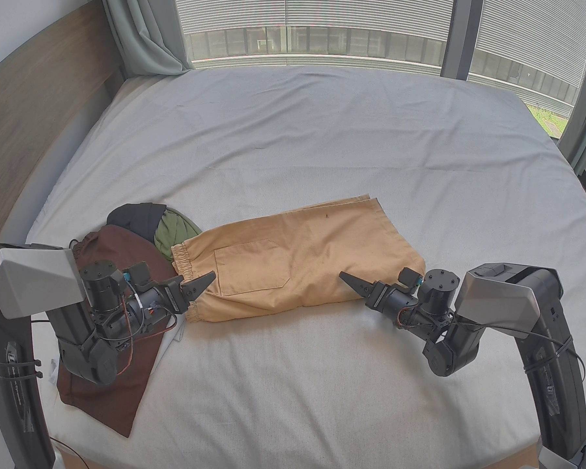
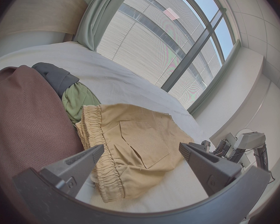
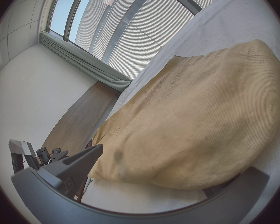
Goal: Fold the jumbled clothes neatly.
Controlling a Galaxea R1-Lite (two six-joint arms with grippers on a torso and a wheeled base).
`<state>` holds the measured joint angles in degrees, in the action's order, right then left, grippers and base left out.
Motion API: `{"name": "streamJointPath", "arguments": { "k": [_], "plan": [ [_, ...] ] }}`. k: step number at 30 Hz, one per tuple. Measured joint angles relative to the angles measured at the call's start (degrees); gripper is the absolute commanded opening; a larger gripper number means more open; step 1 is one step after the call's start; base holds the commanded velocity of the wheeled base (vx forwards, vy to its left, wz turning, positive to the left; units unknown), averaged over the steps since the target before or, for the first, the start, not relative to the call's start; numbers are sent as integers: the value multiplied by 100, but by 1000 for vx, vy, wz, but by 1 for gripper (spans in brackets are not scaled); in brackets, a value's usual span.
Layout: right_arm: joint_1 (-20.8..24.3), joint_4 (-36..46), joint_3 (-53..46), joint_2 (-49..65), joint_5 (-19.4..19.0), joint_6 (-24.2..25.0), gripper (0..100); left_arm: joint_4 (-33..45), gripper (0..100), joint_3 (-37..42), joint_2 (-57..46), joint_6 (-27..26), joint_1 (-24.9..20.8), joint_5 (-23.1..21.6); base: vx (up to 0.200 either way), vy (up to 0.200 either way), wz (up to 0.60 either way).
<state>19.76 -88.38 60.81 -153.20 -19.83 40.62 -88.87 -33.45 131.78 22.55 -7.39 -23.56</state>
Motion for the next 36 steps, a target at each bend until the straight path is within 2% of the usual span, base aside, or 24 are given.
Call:
{"name": "streamJointPath", "arguments": {
  "k": [1, 17, 27, 36],
  "plan": [
    [0, -9, 20, -20, 2, -2, 0, 2, 100, -4, 6, 0, 1, 0, 0, 0, 0],
    [-17, 13, -23, -80, 16, -6, 0, 2, 100, -6, 24, 11, 0, 0, 0, 0, 0],
    [-20, 4, -439, 77, 10, -69, 0, -4, 100, -28, 22, 32, 0, -66, 0, 0, 0],
    [-22, 15, -1211, 430, -20, -516, 0, -6, 100, -95, 17, 54, 11, -79, 0, 0, 0]
  ]
}}
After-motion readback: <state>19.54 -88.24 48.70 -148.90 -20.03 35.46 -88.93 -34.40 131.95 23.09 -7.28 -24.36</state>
